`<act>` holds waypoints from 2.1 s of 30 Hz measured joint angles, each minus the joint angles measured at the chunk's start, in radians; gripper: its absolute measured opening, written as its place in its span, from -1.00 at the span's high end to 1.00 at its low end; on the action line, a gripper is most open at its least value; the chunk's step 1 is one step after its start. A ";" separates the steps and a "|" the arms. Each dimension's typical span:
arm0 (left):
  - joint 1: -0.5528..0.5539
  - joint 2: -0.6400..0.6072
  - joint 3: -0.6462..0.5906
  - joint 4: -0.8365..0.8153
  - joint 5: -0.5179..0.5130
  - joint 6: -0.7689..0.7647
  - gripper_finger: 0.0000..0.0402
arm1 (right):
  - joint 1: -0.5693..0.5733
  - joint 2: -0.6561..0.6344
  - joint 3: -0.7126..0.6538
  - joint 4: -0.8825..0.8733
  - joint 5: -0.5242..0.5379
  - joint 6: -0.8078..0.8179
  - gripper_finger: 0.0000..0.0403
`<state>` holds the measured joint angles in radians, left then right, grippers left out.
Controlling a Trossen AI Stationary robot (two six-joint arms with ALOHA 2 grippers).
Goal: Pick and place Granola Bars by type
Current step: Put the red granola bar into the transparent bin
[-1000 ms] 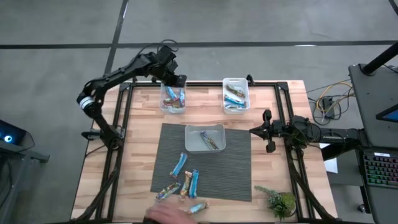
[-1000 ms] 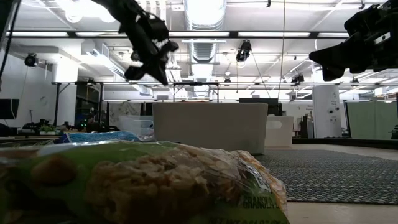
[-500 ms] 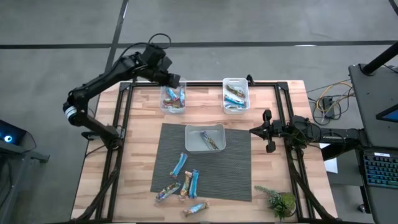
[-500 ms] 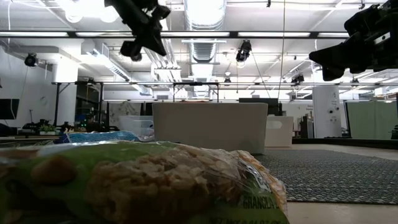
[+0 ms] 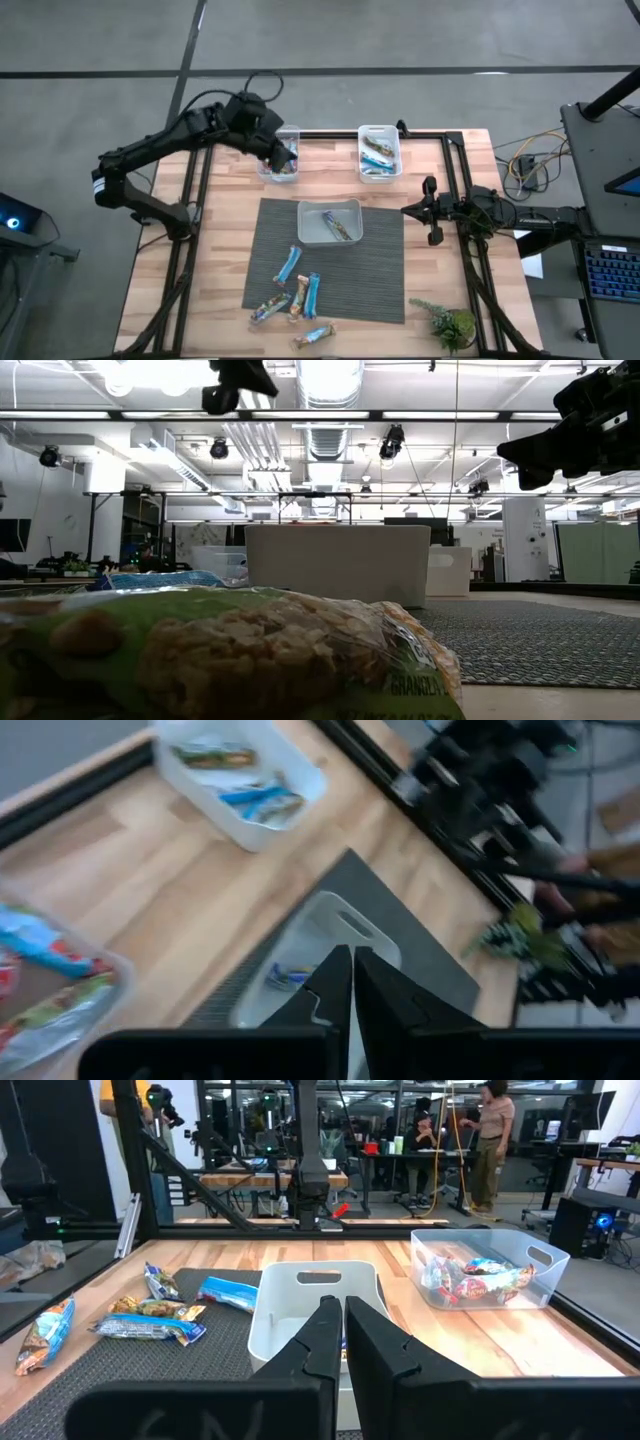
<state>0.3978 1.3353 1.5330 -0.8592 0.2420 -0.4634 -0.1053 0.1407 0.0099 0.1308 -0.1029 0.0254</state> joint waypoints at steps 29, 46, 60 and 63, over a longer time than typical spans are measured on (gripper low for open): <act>-0.601 -0.029 0.000 0.038 -0.110 -0.037 1.00 | 0.000 0.000 0.000 0.000 0.000 0.000 0.96; -0.720 0.003 0.000 0.006 -0.122 -0.256 1.00 | 0.000 0.000 0.000 0.000 0.000 0.000 0.96; -0.723 0.060 0.000 -0.195 -0.238 -0.551 1.00 | 0.000 0.000 0.000 0.000 0.000 0.000 0.96; -0.723 0.091 0.000 -0.205 -0.241 -0.564 1.00 | 0.000 0.000 0.000 0.000 0.000 0.000 0.96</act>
<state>-0.3256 1.4268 1.5333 -1.0640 0.0010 -1.0275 -0.1055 0.1410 0.0101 0.1307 -0.1028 0.0254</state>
